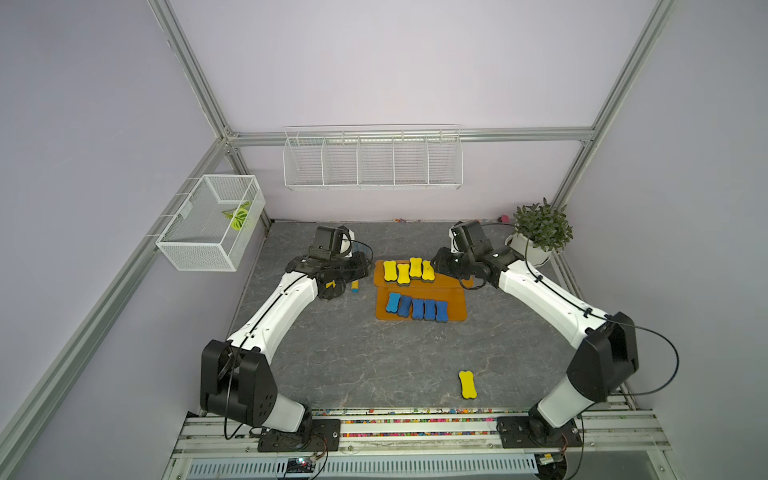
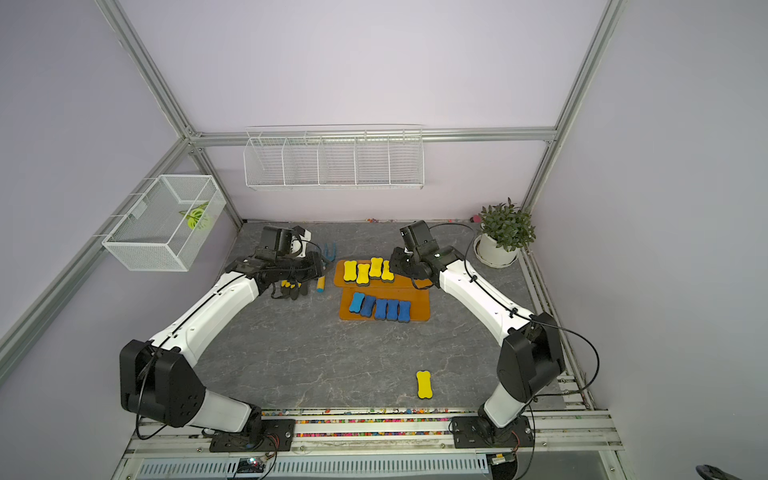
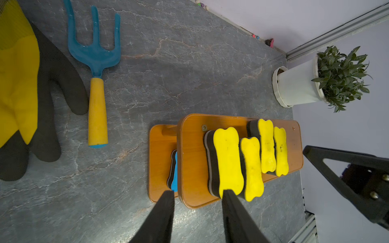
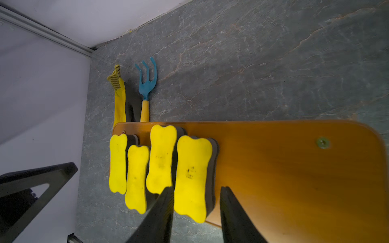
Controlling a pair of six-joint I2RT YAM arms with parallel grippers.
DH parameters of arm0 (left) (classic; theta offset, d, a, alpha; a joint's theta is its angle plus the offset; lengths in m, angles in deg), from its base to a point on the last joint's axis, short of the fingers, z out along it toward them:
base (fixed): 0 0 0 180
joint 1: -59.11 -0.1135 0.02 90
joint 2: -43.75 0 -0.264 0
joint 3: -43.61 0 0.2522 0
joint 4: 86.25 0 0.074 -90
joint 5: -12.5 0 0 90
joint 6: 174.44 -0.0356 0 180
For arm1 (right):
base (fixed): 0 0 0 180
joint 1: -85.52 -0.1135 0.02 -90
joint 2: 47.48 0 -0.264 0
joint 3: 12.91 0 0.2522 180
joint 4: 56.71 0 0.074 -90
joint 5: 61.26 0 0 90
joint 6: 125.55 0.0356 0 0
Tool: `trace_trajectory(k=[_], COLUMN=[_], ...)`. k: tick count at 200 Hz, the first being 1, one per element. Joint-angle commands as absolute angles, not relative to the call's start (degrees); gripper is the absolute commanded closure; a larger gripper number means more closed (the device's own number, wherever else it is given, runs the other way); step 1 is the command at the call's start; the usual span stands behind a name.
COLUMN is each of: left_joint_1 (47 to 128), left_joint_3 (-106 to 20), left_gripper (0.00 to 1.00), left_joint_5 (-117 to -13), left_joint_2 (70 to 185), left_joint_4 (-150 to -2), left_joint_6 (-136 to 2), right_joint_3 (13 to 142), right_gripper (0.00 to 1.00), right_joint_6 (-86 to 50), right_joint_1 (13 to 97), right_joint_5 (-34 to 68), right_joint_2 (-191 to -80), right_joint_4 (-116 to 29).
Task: Remove the whiteboard erasers from the shelf
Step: Pick up the whiteboard eraser from the shelf.
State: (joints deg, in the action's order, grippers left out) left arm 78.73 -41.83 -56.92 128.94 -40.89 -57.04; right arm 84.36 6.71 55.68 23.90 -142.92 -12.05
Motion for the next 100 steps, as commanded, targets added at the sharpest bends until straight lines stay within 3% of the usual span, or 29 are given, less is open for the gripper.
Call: trace_trajectory(k=[1, 100], left_joint_1=[78.7, 78.8], left_joint_3=[-42.3, -42.8], left_gripper=[0.57, 0.57], left_joint_5=[-56.4, -57.3], left_joint_2=[129.6, 130.9], left_joint_4=[-41.6, -40.6], left_joint_6=[-56.9, -57.7], right_joint_3=[85.5, 84.7], right_gripper=[0.61, 0.70], right_joint_6=[5.8, 6.1], right_joint_1=[56.6, 56.8], right_joint_5=[19.5, 18.4], right_joint_2=[-144.7, -147.0], right_joint_4=[-13.4, -14.0])
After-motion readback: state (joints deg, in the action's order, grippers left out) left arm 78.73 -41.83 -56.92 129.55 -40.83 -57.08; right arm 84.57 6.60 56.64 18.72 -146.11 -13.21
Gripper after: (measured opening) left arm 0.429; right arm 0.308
